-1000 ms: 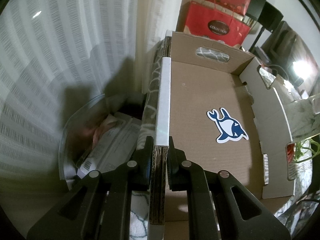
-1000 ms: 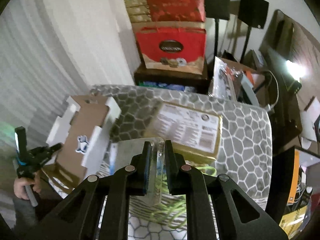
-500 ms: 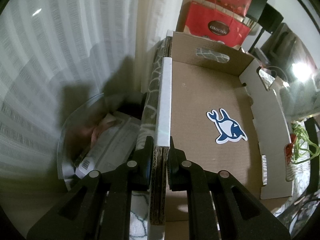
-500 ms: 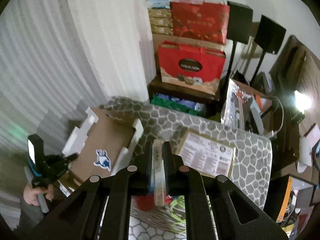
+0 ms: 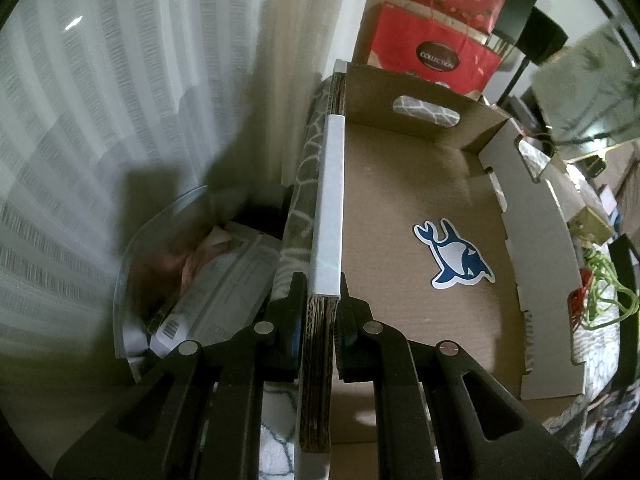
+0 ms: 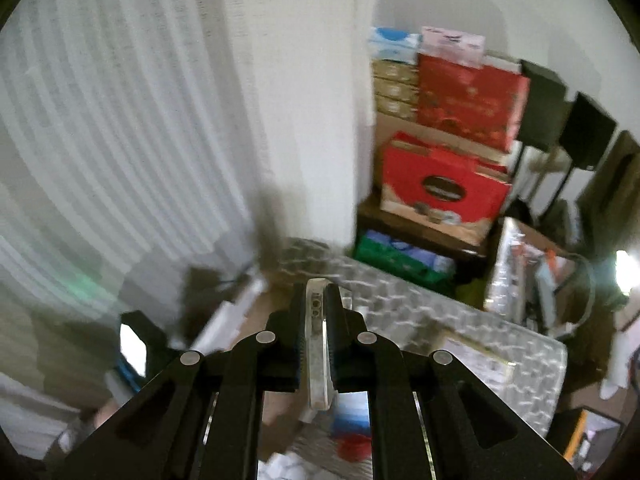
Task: Organize objects
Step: 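Carry the bamboo-print case over the tray and lower it inside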
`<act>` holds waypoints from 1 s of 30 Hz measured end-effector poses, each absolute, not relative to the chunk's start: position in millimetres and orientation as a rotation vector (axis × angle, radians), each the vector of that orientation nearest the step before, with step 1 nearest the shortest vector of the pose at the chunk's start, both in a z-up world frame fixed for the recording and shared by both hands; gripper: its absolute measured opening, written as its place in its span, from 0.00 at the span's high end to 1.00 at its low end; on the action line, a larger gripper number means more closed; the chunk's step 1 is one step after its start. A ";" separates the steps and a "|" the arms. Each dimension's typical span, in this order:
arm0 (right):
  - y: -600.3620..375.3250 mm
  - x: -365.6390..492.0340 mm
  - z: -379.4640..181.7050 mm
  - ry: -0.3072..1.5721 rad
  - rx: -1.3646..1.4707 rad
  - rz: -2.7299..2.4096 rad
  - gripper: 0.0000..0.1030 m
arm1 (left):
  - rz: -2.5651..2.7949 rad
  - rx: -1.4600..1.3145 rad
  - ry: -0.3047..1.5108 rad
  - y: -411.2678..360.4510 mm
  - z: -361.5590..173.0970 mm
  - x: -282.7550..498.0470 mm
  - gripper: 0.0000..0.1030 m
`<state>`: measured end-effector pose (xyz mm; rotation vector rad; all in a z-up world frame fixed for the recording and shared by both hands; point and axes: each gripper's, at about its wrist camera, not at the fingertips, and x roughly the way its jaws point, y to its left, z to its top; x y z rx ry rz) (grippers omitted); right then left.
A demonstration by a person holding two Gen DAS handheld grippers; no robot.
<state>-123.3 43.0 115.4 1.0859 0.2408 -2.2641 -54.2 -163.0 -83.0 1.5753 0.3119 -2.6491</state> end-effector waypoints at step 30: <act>-7.1 -203.2 -36.8 0.269 1.343 -2.035 0.95 | -2.650 1.579 0.304 -160.8 -83.3 -53.7 0.90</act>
